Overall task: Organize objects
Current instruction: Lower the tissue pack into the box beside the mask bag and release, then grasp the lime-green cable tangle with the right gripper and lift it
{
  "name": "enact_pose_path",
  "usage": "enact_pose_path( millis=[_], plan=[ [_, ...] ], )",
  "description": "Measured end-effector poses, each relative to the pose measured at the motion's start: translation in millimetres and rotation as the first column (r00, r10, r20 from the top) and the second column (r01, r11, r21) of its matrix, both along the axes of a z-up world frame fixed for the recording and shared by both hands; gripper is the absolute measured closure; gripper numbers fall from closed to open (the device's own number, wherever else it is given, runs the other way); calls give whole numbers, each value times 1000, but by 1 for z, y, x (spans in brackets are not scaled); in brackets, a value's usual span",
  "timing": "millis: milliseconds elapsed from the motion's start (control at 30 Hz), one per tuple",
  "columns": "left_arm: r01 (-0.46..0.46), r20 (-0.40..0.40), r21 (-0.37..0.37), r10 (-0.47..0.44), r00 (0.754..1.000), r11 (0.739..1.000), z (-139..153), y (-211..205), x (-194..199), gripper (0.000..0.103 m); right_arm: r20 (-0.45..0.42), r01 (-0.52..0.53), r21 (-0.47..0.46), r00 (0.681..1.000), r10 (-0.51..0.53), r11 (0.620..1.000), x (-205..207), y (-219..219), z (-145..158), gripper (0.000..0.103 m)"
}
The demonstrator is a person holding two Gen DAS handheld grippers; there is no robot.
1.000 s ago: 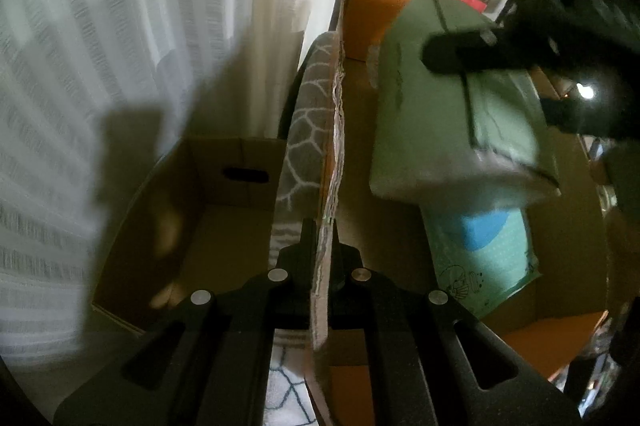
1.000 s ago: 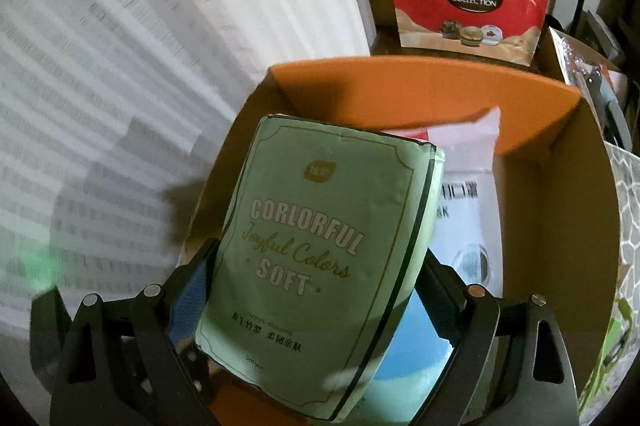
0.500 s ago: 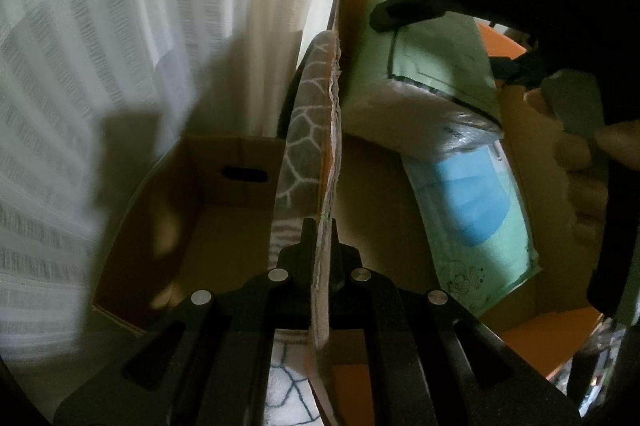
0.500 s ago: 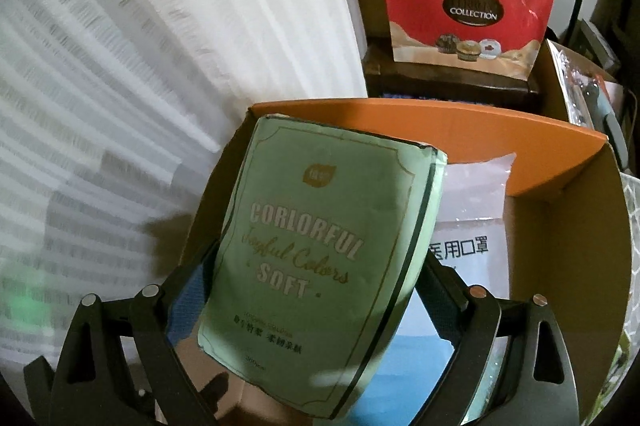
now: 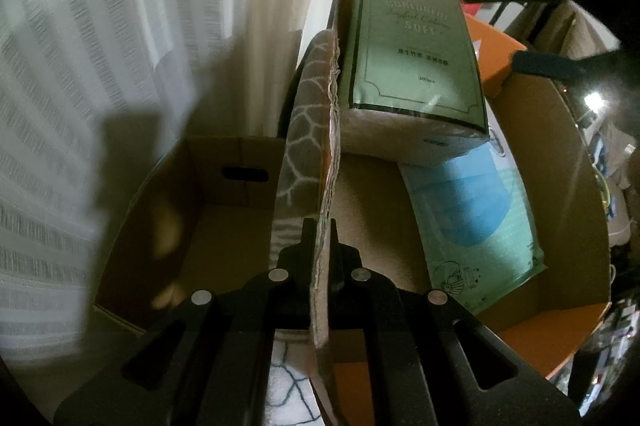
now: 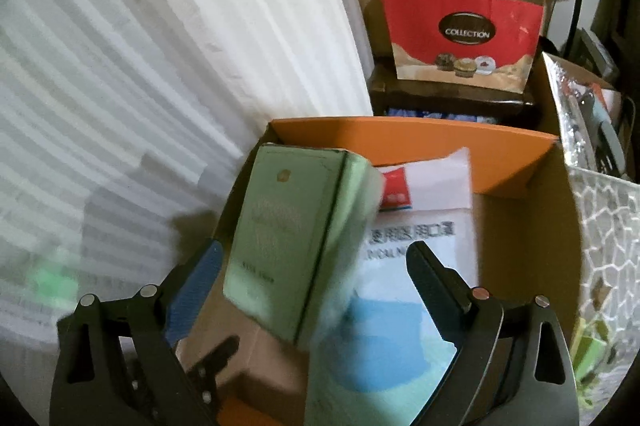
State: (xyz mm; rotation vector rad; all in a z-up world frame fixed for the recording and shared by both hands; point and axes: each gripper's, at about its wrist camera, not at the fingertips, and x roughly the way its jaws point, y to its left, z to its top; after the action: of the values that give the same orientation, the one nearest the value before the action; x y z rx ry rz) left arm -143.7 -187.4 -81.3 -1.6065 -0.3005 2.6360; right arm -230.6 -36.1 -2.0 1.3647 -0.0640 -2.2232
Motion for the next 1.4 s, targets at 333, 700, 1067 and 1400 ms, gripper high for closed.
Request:
enact_pose_path(
  millis=[333, 700, 1067, 1400],
  plan=[
    [-2, 1, -19, 2, 1000, 1000, 2, 4, 3, 101, -104, -12, 27, 994, 15, 1000, 34, 68, 34, 8],
    [-6, 7, -13, 6, 1000, 1000, 0, 0, -1, 100, -127, 43, 19, 991, -40, 999, 56, 143, 48, 8],
    [-6, 8, -18, 7, 1000, 1000, -1, -3, -2, 100, -87, 138, 47, 987, -134, 989, 67, 219, 21, 8],
    [-7, 9, -23, 7, 1000, 1000, -3, -5, -3, 100, -12, 165, 55, 986, -165, 985, 73, 250, -26, 8]
  ],
)
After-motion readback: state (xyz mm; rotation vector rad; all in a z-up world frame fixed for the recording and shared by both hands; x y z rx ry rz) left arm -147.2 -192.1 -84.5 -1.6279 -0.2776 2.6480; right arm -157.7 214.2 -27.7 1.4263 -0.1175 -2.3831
